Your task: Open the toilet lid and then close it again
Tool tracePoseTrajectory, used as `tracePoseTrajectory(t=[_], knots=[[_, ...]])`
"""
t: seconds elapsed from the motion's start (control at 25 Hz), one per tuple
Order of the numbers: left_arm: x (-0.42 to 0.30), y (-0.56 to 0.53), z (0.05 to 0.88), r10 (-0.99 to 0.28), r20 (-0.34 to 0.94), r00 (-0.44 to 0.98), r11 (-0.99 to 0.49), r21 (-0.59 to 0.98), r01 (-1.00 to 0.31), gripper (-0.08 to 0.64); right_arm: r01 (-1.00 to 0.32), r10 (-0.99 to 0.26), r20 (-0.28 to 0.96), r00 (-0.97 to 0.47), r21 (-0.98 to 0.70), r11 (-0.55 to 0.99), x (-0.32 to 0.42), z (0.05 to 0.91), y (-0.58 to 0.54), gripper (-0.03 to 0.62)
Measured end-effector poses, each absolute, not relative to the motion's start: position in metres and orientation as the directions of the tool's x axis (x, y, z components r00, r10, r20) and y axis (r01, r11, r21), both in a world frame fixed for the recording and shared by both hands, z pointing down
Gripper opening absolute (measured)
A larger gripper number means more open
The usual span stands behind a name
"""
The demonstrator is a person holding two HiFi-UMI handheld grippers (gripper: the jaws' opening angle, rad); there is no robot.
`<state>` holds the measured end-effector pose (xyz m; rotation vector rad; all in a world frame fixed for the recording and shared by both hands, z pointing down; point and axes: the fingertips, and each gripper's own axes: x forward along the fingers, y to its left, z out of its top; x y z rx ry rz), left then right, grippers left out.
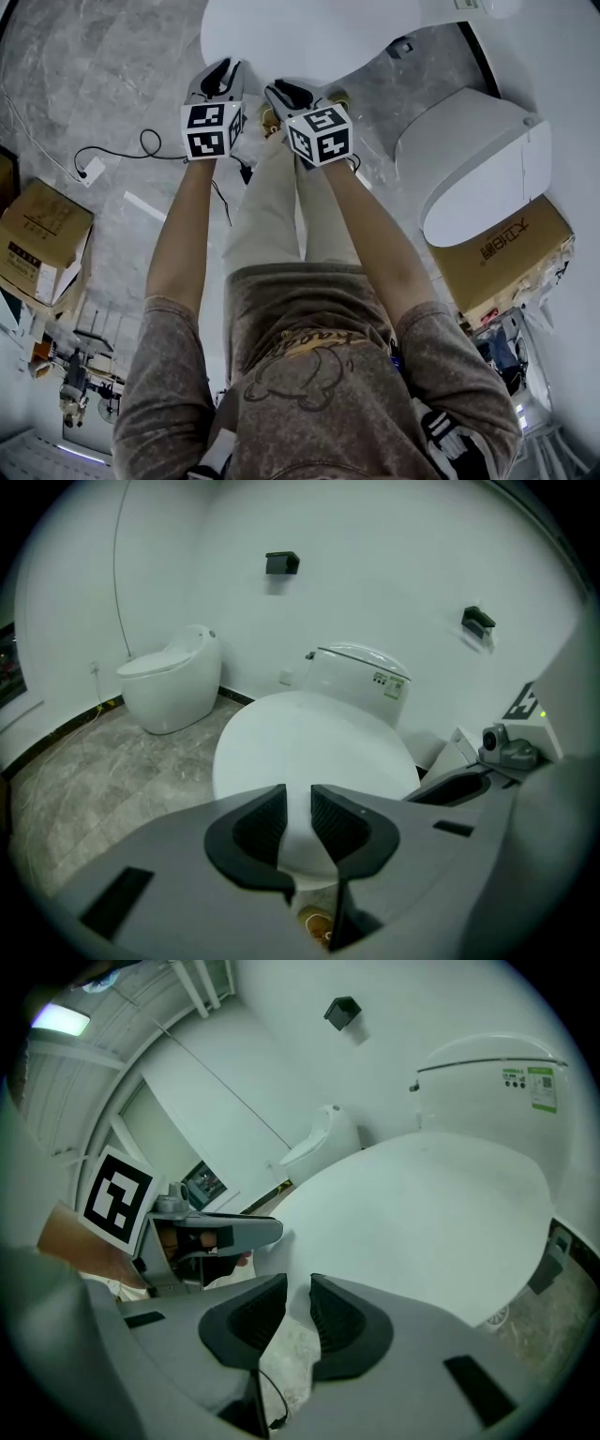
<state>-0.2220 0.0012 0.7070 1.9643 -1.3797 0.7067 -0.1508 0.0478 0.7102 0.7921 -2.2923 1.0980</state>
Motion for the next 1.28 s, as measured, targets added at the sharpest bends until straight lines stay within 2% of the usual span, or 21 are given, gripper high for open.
tracePoseTrajectory(t=[0.44, 0.68, 0.8, 1.04, 1.28], knots=[[-0.233, 0.011, 0.779, -0.590, 0.759, 0.277, -0.192, 0.201, -0.961, 0.086, -0.667, -0.235, 0.659, -0.714, -0.539, 0.515, -0.162, 0.776, 0.058, 0.095], [-0.234, 0.008, 0.781, -0.600, 0.755, 0.264, -0.165, 0.207, -0.964, 0.086, -0.664, -0.231, 0.667, -0.708, -0.518, 0.539, -0.162, 0.779, 0.057, 0.072], [-0.231, 0.008, 0.773, -0.569, 0.764, 0.303, -0.130, 0.281, -0.951, 0.086, -0.648, -0.233, 0.656, -0.718, -0.506, 0.569, -0.160, 0.764, 0.050, 0.072], [-0.230, -0.006, 0.691, -0.616, 0.709, 0.344, -0.138, 0.333, -0.933, 0.086, -0.668, -0.345, 0.603, -0.719, -0.463, 0.582, -0.143, 0.678, 0.006, 0.072], [-0.222, -0.030, 0.555, -0.716, 0.605, 0.348, -0.183, 0.319, -0.930, 0.086, -0.702, -0.490, 0.512, -0.706, -0.413, 0.581, -0.106, 0.547, -0.045, 0.072]])
